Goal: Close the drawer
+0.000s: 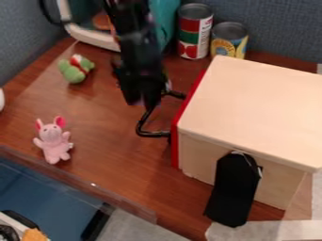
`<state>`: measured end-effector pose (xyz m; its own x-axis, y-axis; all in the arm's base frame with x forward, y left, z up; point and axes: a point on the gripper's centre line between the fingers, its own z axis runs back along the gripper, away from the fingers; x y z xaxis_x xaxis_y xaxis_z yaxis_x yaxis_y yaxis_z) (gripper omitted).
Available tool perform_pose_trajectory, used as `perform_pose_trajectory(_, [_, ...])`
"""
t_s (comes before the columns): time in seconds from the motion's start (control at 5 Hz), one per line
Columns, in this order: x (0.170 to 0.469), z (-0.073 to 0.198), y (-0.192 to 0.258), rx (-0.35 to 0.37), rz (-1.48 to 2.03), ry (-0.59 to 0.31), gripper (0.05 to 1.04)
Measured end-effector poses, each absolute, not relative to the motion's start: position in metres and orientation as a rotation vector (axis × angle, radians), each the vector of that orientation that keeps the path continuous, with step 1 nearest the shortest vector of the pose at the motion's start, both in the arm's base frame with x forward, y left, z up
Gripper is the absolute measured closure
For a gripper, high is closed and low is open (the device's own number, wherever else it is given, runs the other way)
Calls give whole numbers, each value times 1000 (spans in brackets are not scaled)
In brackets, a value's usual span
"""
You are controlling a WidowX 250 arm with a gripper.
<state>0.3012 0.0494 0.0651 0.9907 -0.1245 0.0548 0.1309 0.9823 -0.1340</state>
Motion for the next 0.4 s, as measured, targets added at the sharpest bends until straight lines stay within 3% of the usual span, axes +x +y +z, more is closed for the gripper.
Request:
perform_pose_trajectory(0.2, [297,92,66,-49,-113,-155,111])
perform_pose_trajectory(0.4, [290,104,79,64,-53,-213,79])
